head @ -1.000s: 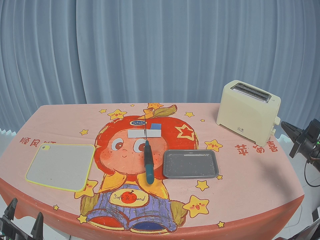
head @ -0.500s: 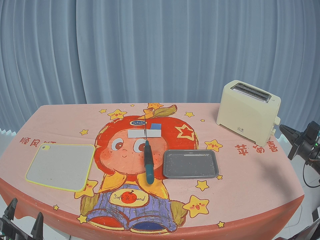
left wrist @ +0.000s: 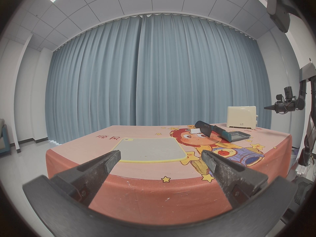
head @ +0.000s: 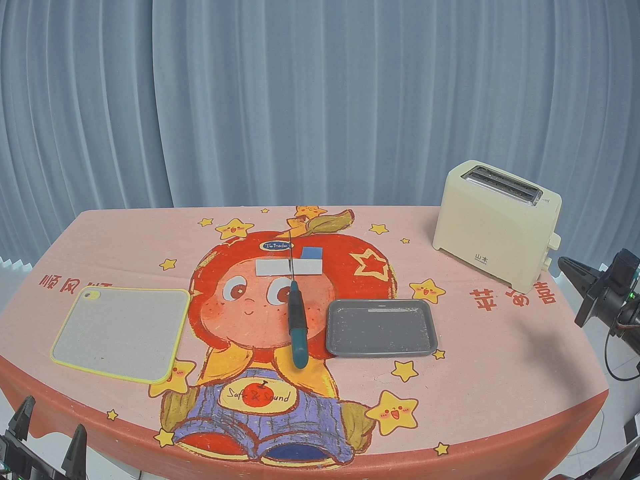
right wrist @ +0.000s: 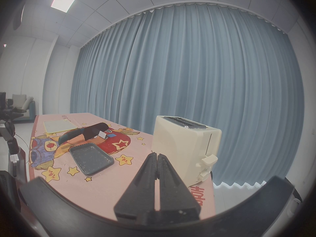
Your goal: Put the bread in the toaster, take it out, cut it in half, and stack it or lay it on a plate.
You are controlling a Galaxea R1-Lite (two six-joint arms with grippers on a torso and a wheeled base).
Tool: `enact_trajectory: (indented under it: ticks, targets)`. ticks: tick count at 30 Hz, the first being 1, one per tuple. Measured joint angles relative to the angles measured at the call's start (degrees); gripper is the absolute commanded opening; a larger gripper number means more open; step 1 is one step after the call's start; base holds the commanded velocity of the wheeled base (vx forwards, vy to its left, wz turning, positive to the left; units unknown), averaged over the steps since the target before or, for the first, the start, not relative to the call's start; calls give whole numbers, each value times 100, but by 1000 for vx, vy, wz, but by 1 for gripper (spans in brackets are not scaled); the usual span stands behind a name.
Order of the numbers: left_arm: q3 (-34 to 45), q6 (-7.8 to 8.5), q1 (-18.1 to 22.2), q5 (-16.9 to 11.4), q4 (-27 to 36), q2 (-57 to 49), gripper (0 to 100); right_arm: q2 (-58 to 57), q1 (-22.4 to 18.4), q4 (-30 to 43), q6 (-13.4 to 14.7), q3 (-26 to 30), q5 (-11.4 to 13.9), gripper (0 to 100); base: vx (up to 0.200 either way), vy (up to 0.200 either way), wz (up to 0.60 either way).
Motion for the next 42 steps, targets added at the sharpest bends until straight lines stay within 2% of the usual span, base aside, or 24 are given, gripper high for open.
enact_trajectory:
  ticks: [11,23,42]
  targets:
    - [0,0,0,0,0,0,100,110,-301,2,17,0,15,0,0,0,0]
    - [0,0,-4,0,0,0,100,610,-360,-20,44,-45,6,0,0,0,0]
    - [0,0,-2,0,0,0,100,1569,-773,-28,233,-522,46,0,0,0,0]
